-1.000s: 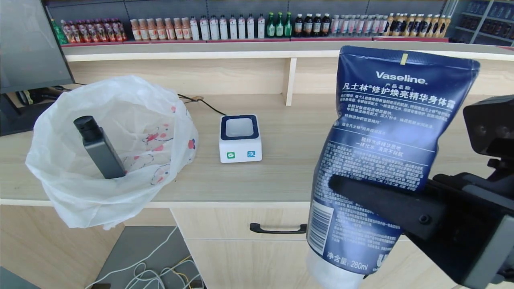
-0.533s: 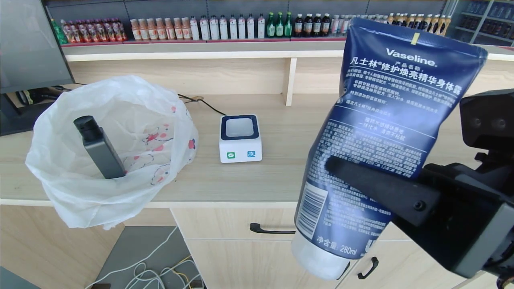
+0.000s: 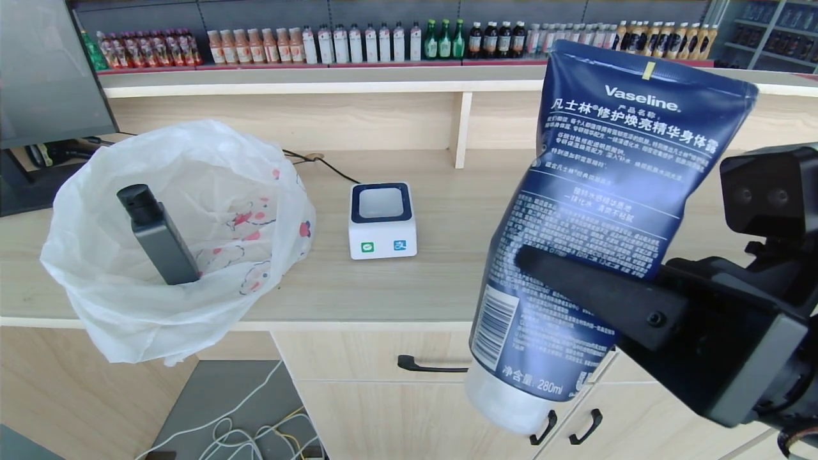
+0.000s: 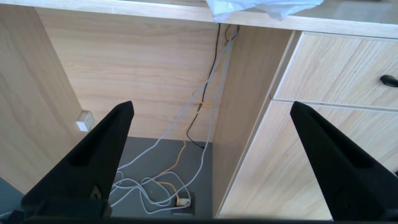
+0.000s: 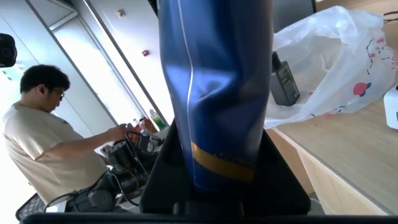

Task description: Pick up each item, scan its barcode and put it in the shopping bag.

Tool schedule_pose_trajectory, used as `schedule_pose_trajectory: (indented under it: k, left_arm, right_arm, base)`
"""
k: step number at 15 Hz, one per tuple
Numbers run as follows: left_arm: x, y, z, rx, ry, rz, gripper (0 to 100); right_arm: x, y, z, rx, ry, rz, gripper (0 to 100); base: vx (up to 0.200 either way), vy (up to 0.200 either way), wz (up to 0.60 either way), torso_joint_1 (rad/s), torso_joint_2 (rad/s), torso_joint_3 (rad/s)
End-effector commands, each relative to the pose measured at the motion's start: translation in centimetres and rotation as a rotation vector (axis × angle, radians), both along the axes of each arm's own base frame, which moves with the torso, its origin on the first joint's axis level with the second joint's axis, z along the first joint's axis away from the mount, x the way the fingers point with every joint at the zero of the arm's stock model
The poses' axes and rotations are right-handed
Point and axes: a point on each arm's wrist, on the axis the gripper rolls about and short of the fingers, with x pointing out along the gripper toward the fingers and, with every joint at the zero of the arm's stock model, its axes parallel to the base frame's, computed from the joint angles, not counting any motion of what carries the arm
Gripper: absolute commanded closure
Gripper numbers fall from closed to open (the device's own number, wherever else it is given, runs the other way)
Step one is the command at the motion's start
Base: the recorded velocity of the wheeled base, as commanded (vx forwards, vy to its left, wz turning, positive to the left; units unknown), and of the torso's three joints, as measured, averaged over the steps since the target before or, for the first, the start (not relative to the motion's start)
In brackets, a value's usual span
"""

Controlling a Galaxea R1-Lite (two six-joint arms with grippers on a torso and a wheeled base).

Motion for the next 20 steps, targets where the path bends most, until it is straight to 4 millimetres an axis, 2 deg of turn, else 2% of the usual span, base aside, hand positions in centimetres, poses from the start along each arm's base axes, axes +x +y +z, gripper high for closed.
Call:
schedule_pose_trajectory:
  k: [1,8,12,15,17,20]
  left_arm:
    - [0.0,0.0,0.0,0.0,0.0,0.0,0]
    - [0.0,0.0,0.0,0.0,0.0,0.0,0]
    - [0.0,0.0,0.0,0.0,0.0,0.0,0]
    - [0.0,0.0,0.0,0.0,0.0,-0.001,0]
    - [0.0,0.0,0.0,0.0,0.0,0.0,0]
    - [0.0,0.0,0.0,0.0,0.0,0.0,0]
  right_arm:
    - [0.0,0.0,-0.1,-0.007,-0.004,0.015,100]
    - [-0.1,0.0,-0.2,-0.015,-0.001,0.023,100]
    - [-0.3,-0.2,-1.0,-0.036,0.011,0.017,100]
    - [-0.3,-1.0,-2.1,-0.081,-0.036,-0.079,100]
    - [-0.1,-2.0,-2.7,-0.103,-0.062,-0.219,100]
    - [0.1,-3.4,-2.6,-0.096,-0.081,-0.417,100]
  base:
    - [0.0,0.0,0.0,0.0,0.0,0.0]
    - [0.0,0.0,0.0,0.0,0.0,0.0]
    - [0.0,0.0,0.0,0.0,0.0,0.0]
    - [0.0,0.0,0.0,0.0,0.0,0.0]
    - [0.0,0.0,0.0,0.0,0.0,0.0]
    - [0.0,0.0,0.0,0.0,0.0,0.0]
